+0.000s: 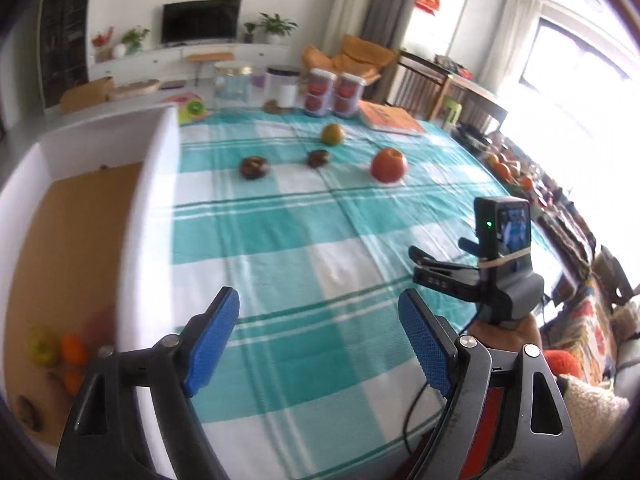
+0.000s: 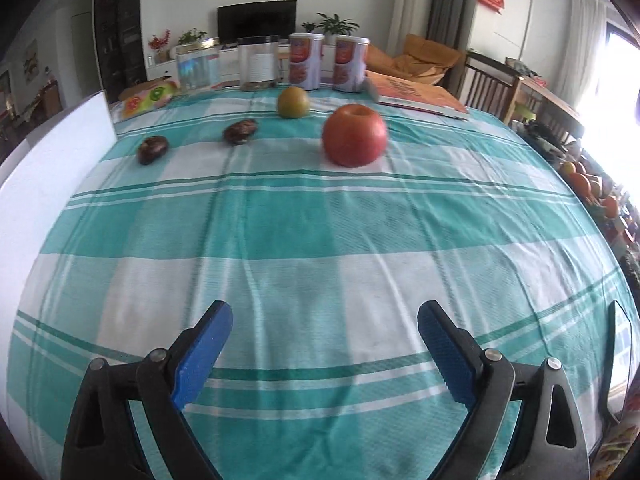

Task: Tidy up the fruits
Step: 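Move both grippers back over the cloth toward the remaining fruits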

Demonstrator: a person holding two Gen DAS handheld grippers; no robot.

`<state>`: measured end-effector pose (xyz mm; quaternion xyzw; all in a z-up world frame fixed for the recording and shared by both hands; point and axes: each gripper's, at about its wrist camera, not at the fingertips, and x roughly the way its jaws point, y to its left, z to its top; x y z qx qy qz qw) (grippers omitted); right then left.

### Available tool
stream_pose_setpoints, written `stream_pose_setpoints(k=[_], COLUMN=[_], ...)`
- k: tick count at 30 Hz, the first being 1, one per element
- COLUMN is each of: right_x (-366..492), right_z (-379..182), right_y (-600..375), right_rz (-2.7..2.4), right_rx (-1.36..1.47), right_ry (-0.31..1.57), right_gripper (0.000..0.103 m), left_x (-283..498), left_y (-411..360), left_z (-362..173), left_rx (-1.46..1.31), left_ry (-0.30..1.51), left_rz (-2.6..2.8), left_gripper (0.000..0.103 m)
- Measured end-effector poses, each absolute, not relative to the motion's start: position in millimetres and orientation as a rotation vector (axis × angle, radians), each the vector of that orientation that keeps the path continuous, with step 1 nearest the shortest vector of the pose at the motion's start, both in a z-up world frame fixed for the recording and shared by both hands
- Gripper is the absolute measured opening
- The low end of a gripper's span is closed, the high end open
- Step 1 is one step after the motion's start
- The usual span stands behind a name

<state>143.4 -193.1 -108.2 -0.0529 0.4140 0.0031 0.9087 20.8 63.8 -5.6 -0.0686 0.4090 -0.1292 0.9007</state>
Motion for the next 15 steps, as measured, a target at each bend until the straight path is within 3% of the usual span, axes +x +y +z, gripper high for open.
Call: stream_pose_setpoints(k=[7, 15], right_x=[141, 149], right_z=[-101, -113], right_y=[-238, -235], right_rz=[-0.067, -0.045], right_rx=[0.067, 0.104], right_ry=[0.823, 0.887], right_gripper=[0.097, 0.097], left_x=[63, 112], left_y=[-5, 21], left_z=[-64, -88], left_rx=[-0.082, -0.168], left_ry=[0.959, 0.933], left_rz=[-0.274, -0.1], left_gripper=[0.084, 0.084])
